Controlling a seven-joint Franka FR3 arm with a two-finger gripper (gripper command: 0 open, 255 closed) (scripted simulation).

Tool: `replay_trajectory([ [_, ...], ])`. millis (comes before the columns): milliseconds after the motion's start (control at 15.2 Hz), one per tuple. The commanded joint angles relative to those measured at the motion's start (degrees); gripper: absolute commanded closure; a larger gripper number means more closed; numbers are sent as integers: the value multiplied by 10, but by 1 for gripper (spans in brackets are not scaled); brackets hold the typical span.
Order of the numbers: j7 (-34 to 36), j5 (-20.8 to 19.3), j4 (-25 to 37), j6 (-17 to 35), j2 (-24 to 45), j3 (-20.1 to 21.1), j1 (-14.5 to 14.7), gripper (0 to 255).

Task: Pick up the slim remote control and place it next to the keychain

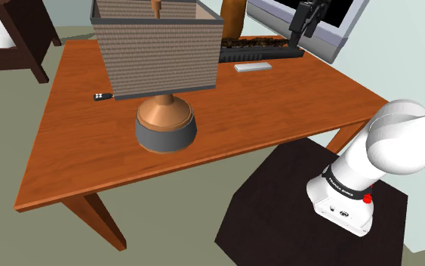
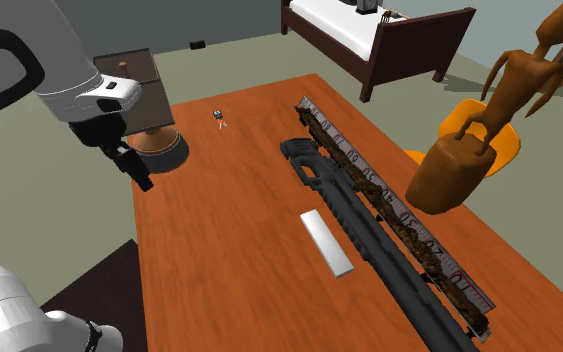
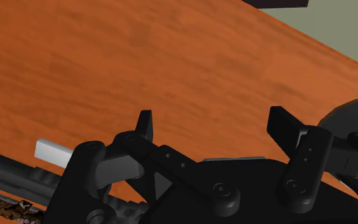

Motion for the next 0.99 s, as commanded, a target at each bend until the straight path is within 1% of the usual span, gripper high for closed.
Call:
replay_trajectory([
  [0,0,0,0,0,0,0,0,0],
  [198,-71,-25,-22,35,8,-44,0,0],
  [462,-165,-55,-37,84,35,-104,1,0],
  [726,-259,-77,-35,136,81,-163,4,0],
  [924,-330,-86,-22,175,127,-207,10,0],
])
